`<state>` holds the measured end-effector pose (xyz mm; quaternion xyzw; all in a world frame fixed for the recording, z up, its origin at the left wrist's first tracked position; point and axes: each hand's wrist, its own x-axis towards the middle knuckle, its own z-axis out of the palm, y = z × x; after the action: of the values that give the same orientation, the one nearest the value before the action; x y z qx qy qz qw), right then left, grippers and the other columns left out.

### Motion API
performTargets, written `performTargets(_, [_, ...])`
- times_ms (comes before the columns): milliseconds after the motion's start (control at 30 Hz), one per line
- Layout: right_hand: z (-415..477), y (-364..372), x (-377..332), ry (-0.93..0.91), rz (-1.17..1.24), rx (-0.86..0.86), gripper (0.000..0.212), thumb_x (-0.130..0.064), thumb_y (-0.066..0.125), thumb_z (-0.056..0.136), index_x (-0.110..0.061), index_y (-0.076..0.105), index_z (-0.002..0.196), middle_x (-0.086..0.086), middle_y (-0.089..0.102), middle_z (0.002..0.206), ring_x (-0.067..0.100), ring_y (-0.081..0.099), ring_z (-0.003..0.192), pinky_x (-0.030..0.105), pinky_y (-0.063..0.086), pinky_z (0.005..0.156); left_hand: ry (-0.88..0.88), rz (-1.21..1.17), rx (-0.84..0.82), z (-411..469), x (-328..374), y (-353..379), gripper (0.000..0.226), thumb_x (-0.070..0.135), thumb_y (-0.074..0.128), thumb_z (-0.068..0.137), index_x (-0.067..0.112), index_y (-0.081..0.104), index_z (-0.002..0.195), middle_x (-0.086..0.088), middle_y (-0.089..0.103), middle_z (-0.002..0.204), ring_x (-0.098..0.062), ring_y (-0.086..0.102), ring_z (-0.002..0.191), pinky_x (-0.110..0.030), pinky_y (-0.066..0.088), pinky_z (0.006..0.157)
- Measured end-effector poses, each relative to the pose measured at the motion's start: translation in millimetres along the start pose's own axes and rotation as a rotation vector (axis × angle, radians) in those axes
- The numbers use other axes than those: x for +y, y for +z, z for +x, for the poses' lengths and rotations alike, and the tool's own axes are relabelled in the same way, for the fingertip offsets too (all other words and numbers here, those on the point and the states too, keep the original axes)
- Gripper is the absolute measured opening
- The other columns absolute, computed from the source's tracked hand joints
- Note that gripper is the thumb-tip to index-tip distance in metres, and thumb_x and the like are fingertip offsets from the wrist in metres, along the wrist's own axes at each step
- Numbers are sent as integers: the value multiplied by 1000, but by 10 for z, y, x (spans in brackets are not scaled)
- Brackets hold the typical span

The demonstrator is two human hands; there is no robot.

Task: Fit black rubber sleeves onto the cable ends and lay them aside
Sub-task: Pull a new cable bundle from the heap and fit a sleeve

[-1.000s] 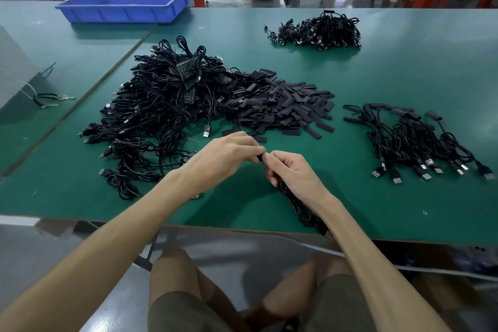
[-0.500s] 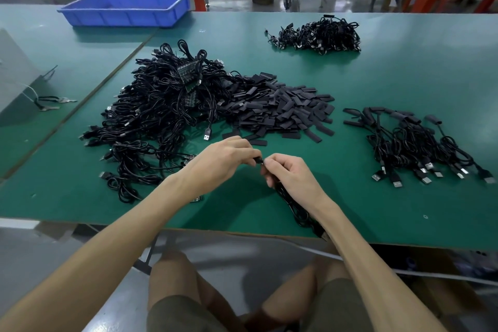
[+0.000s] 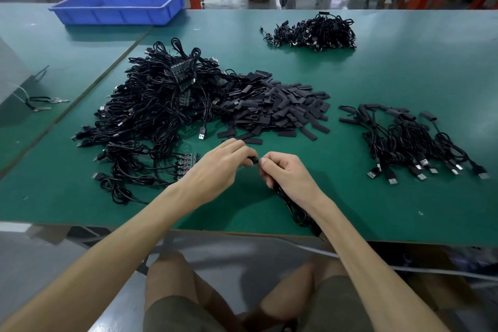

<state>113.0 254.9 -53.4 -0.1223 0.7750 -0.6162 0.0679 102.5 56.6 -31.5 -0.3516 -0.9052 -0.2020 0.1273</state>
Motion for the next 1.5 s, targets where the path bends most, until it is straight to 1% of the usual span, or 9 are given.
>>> performTargets(167, [0, 3, 1, -2, 10, 4, 34, -21, 54, 105, -18, 62, 72, -5, 58, 56, 14, 48, 57, 24, 41, 59, -8, -8, 67, -23, 32, 37, 27, -15, 60, 91, 2, 66, 111, -5, 63, 98, -23, 55, 92, -33, 51, 84])
performTargets(333, [4, 15, -14, -1, 56, 35, 35, -16, 54, 103, -21, 60, 69, -6, 57, 54, 8, 46, 53, 19, 40, 57, -100, -175, 82, 12, 37, 89, 40, -24, 49, 88, 2, 68, 112, -3, 63, 100, -24, 56, 93, -34, 53, 85])
performTargets(467, [8, 13, -16, -1, 79, 27, 34, -15, 55, 101, -20, 61, 68, -6, 57, 54, 6, 48, 52, 17, 41, 58, -147, -225, 89, 31, 17, 43, 45, -28, 48, 85, 3, 72, 108, 0, 63, 98, -12, 56, 91, -12, 46, 82])
performTargets(533, [11, 14, -16, -6, 71, 28, 34, -16, 55, 101, -20, 62, 68, -5, 57, 55, 6, 49, 53, 17, 42, 60, -154, -240, 88, 24, 24, 18, 45, -28, 48, 85, 2, 72, 108, -2, 64, 98, -7, 56, 89, -8, 44, 81])
performTargets(600, [10, 15, -15, -10, 67, 28, 34, -17, 56, 101, -21, 62, 68, -5, 58, 55, 6, 50, 54, 17, 43, 61, -153, -248, 93, 9, 44, -4, 45, -28, 48, 85, 2, 72, 109, -4, 64, 99, -8, 57, 88, -11, 47, 81])
performTargets(767, [4, 6, -22, -6, 43, 16, 34, -17, 56, 103, -21, 63, 70, -5, 59, 56, 7, 51, 54, 16, 43, 60, -113, -189, 99, -14, 92, -37, 33, -20, 53, 90, 0, 71, 109, -9, 65, 98, -25, 58, 93, -38, 54, 83])
performTargets(933, [-5, 9, -30, 2, 16, 3, 34, -18, 55, 104, -21, 63, 72, -4, 58, 57, 11, 51, 57, 22, 42, 61, -65, -123, 68, -9, 106, -52, 19, -7, 58, 96, 0, 70, 109, -7, 65, 97, -26, 55, 91, -37, 50, 83])
performTargets(1333, [7, -10, 0, 13, 41, -4, 31, -19, 55, 104, -19, 66, 76, -6, 59, 59, 8, 52, 56, 19, 42, 59, -34, -101, 28, 32, 130, -43, 18, -3, 61, 96, -2, 69, 113, -10, 65, 98, -26, 56, 92, -31, 47, 86])
performTargets(1500, [-2, -13, -10, 3, 63, 1, 28, -20, 55, 107, -16, 71, 84, -3, 63, 63, 8, 56, 61, 19, 45, 64, -68, -137, 13, 40, 89, -72, 24, -11, 56, 95, 0, 69, 112, -7, 64, 98, -21, 54, 90, -36, 51, 84])
